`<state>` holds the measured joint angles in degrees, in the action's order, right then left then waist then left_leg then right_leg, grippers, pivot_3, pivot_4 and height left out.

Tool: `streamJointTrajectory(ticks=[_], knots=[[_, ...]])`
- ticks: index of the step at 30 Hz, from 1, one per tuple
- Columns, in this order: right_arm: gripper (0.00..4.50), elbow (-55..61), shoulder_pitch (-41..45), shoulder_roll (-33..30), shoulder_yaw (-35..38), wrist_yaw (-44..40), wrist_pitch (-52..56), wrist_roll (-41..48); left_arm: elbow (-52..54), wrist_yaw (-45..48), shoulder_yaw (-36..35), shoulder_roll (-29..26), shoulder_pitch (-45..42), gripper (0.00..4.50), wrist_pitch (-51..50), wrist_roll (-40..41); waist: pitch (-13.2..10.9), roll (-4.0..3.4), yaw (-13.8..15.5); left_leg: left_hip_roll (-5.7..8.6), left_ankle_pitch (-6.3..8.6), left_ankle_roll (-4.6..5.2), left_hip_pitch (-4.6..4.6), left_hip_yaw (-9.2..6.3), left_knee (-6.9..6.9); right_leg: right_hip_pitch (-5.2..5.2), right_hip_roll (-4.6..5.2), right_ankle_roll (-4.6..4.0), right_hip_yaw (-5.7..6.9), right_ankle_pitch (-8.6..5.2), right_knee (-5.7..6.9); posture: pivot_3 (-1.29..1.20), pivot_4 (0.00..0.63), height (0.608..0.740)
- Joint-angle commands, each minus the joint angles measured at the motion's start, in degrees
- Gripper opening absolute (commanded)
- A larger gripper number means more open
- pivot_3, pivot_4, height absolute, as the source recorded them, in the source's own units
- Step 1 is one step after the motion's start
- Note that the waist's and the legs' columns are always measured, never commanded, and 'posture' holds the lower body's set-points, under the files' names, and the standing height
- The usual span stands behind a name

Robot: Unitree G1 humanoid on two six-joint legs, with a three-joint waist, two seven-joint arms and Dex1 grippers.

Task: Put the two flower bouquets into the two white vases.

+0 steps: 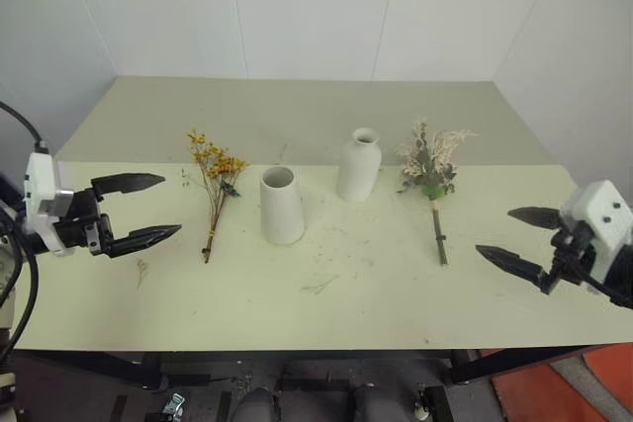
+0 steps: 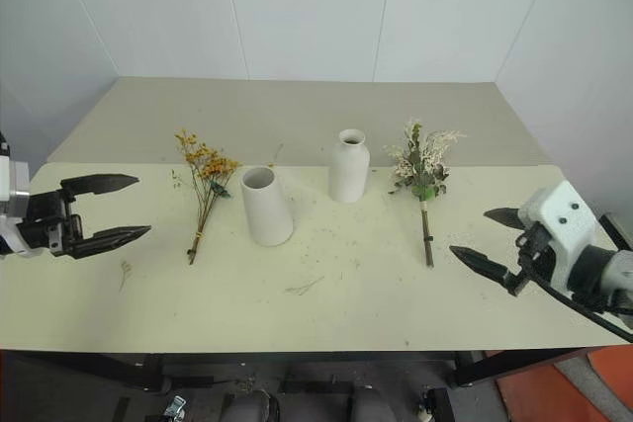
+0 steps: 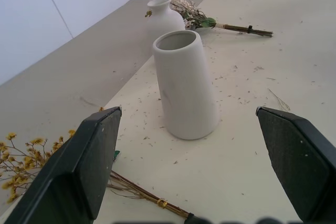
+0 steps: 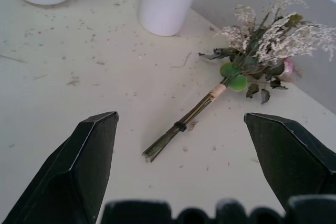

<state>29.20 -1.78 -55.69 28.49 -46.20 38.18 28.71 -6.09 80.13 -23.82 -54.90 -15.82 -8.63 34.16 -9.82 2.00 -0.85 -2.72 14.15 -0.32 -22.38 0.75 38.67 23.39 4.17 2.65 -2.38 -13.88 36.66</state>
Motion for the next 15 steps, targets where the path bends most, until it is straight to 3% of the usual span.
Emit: streamJointTrajectory(ticks=[1,8,15], knots=[[4.50,0.60,3.29,-0.85,-2.64,2.52,1.54,-1.02,2.29,-0.99,-1.55,-0.41,-1.72,4.49,0.47,1.36,0.00,0.00,0.06,0.00,0.00,0.00,-0.01,0.00,0.00,0.00,0.00,-0.08,0.00,0.04,0.00,0.00,0.150,0.740],[4.50,-1.90,9.76,-0.85,-9.54,4.83,5.21,-2.21,2.68,-1.62,-0.44,-0.27,-4.46,4.49,0.33,1.04,0.00,0.00,0.18,0.01,0.00,0.00,-0.06,0.00,-0.02,0.06,0.00,-0.32,0.00,0.17,0.00,0.00,0.150,0.740],[4.50,-5.39,16.85,-0.54,-15.00,7.43,10.73,-2.98,2.27,-2.01,2.30,-0.06,-8.61,4.49,1.74,-0.85,0.00,0.00,0.11,0.02,-0.01,0.01,-0.69,0.00,0.09,0.75,-0.02,-0.33,-0.02,0.22,0.14,0.00,0.150,0.740]])
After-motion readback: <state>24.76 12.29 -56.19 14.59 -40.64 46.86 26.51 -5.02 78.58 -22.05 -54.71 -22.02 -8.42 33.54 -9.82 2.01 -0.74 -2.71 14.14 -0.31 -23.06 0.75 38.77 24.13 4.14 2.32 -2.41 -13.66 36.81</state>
